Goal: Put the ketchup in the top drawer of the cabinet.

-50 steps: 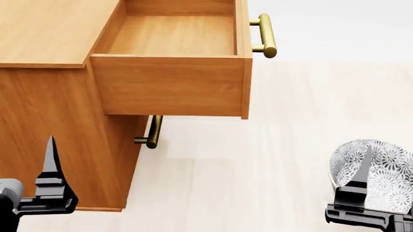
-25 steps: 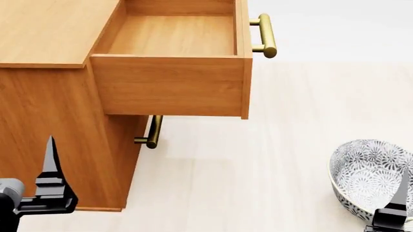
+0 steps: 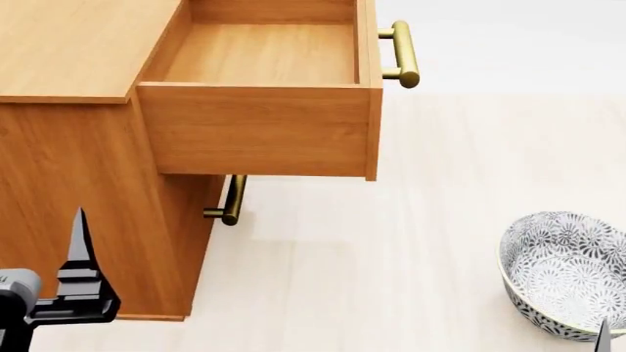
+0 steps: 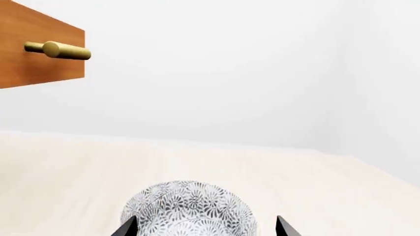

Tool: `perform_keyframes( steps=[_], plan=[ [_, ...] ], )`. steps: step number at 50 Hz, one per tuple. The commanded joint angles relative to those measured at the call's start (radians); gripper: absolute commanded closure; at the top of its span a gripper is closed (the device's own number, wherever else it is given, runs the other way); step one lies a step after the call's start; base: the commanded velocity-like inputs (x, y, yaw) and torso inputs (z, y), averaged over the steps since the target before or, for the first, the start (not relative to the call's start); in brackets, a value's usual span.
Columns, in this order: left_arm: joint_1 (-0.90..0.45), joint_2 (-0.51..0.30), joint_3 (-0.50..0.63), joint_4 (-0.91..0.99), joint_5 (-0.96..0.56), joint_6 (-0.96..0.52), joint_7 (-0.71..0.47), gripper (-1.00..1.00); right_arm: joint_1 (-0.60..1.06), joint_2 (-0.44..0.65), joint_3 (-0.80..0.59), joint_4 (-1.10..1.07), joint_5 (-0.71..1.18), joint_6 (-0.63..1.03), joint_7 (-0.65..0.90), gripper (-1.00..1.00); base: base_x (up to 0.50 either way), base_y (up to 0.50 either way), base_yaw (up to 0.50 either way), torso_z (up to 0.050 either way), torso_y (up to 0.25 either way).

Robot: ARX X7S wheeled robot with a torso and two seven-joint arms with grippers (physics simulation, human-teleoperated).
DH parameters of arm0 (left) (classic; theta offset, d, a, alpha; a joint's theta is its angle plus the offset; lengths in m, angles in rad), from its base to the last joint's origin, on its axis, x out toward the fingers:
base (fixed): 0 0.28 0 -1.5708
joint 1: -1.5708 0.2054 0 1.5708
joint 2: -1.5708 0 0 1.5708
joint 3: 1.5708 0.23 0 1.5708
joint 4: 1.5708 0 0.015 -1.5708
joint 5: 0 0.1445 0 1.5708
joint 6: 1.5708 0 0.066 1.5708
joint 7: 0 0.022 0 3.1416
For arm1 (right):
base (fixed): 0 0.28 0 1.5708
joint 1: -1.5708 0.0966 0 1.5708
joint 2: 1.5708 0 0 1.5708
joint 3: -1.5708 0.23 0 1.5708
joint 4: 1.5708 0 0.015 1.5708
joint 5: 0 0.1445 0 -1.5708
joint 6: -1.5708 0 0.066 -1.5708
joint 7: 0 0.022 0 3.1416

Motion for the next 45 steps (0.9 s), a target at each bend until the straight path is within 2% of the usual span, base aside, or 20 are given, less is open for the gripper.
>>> perform_keyframes(
  steps=[1, 32, 45],
  plan=[
    [-0.006, -0.005, 0.004, -0.009, -0.003, 0.001, -0.008, -1.0, -0.08, -0.026, 0.03, 0.026, 0.041, -0.099, -0.065, -1.0, 0.0, 0.0, 0.0, 0.0, 0.0],
    [-0.024, -0.016, 0.008, -0.068, -0.016, 0.031, -0.018, -1.0, -0.273, -0.098, 0.079, 0.019, 0.091, -0.256, -0.149, -1.0, 0.0, 0.0, 0.0, 0.0, 0.0],
    [-0.02, -0.021, 0.009, -0.068, -0.023, 0.038, -0.025, -1.0, -0.307, -0.11, 0.105, 0.032, 0.101, -0.286, -0.153, -1.0, 0.0, 0.0, 0.0, 0.0, 0.0]
  ],
)
